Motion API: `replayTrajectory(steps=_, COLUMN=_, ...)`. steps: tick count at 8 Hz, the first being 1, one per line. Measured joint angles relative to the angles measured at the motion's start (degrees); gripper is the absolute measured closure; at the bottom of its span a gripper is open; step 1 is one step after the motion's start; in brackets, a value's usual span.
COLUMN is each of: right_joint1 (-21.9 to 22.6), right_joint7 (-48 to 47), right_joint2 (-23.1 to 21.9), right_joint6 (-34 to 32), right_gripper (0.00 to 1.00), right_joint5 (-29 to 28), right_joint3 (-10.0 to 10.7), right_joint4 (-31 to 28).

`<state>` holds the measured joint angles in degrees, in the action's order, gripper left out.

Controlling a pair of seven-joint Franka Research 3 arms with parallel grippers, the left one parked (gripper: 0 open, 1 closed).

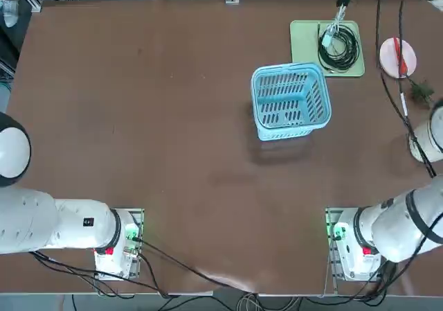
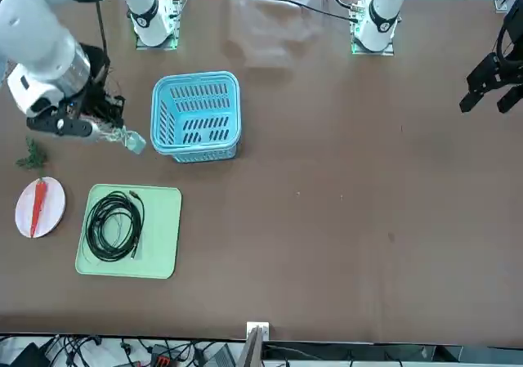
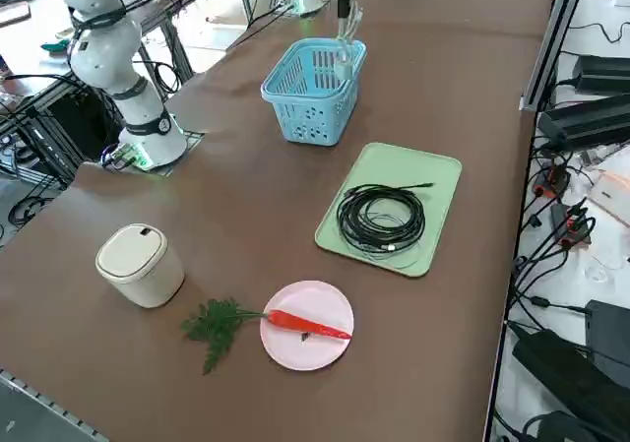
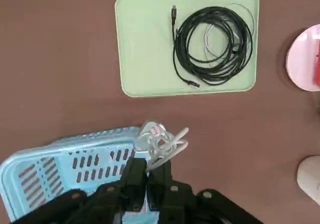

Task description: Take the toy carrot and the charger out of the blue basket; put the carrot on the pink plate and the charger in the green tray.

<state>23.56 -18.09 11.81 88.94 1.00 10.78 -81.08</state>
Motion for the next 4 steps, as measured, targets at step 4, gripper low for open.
replayTrajectory(steps=4, right_joint1=-4.3, right_joint7=2.9, right_joint2=10.9, right_joint6=6.7, right_gripper=0.94, right_joint5=-0.8, right_joint3=0.0, right_joint4=6.1)
